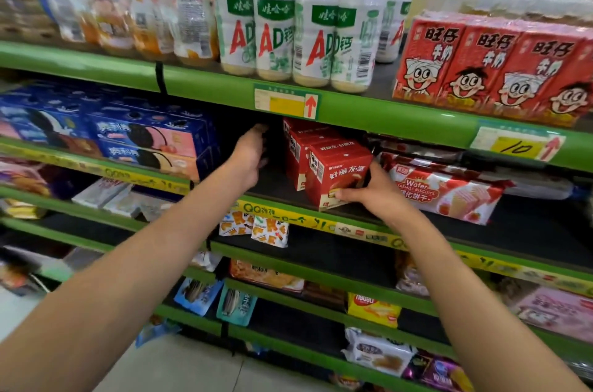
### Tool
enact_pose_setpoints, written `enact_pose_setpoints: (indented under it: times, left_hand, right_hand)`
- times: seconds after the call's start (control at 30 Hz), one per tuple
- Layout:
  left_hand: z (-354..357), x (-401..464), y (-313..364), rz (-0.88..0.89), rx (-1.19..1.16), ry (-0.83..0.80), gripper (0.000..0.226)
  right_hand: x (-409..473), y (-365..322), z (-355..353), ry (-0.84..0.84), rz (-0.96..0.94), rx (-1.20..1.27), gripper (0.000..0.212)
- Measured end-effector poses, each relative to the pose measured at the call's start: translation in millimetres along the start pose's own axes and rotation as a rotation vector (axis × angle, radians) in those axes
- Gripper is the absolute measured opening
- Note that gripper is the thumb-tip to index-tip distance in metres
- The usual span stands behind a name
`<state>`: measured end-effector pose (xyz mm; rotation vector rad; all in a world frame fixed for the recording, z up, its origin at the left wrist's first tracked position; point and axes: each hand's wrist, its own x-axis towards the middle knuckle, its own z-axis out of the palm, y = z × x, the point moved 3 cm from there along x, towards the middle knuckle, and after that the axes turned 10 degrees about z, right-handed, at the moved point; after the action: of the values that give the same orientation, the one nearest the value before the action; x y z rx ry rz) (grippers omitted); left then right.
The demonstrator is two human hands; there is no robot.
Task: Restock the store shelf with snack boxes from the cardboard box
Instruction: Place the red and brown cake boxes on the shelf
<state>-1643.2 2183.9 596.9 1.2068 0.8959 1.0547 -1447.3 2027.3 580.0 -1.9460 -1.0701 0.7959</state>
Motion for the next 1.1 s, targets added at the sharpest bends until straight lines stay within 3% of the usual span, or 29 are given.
enact_pose_setpoints:
  times: [0.17,0.37,0.6,0.67,0.83,1.0,1.1]
  left_hand:
    - [21,-40,-21,0.011,0.064,-0.184,0.034]
    - [30,-26,-7,-0.007,0.101,-0.190,0.043]
    - [9,-20,-14,-0.066,0.031,-0.127,0.050]
    - [-1,-25,-20,-0.043,0.037,-0.184,0.057]
    - [-14,-40,-16,0.054,0.074,-0.403,0.037]
    - [-25,-40,-8,0.118,0.390,-0.461,0.084]
    - [-27,-39,-2,0.111,0.417,-0.397,0.091]
  right_hand:
    - [7,-6,16,-0.063,-0.010,0.074,0.077]
    - [11,-30,46,-0.011,-0.117,0.156,0.080]
    - [6,-32,52,0.019,-0.151,0.094,0.099]
    - [5,-30,49,-0.002,-0.130,0.105,0.101]
    - [3,-32,49,0.024,-0.100,0.146,0.095]
    - [5,-34,55,0.018,-0.073,0.161,0.102]
    - [8,-35,55,-0.017,-0.045,0.176,0.107]
